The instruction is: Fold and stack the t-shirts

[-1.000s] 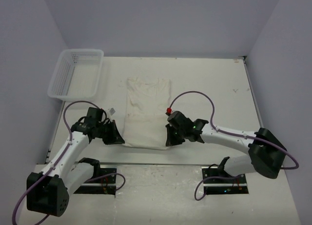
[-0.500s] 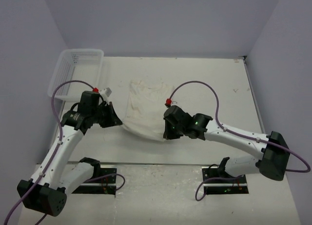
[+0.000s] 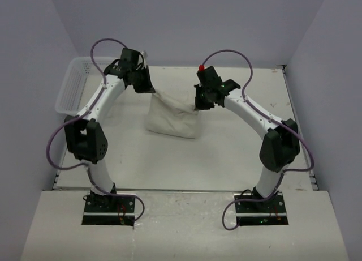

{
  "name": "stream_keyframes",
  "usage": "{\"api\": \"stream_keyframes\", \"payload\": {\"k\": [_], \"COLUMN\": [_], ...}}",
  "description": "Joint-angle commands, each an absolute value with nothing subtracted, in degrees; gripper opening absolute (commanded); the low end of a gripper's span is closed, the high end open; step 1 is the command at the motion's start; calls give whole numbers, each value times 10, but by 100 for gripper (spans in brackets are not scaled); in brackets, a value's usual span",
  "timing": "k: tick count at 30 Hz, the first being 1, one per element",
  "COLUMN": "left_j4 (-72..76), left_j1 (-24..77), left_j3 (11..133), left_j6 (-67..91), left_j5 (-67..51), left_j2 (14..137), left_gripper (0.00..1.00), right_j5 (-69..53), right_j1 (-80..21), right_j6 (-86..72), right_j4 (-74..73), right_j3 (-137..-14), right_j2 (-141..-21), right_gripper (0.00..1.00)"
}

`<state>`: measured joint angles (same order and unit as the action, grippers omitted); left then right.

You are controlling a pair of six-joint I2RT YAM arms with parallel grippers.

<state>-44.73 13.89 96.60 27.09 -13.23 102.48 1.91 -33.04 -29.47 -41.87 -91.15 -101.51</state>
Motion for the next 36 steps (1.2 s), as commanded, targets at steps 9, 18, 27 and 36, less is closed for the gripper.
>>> {"api": "stream_keyframes", "payload": {"k": [9,18,27,36], "left_j4": [-366,-128,-204,-116], "left_j1": [104,112,146,150], "left_j3": [1352,1104,1032,860], "left_j6": [180,141,211,293], "left_j5": [-171,-143,-67,-240], "left_j2": [1426,1228,1141,1114], "left_gripper": [41,55,48,0], "right_j5": [-60,52,0,-349], "right_j1": [-213,-194,-202,-202], "right_j6": [-202,-158,-146,-202], "right_j4": [-473,-435,-448,-389], "right_j3": [-1256,-1193,-1114,-1080], "right_j2": [-1333,-1239,-1189,-1201], "right_gripper": [32,83,81,0]}}
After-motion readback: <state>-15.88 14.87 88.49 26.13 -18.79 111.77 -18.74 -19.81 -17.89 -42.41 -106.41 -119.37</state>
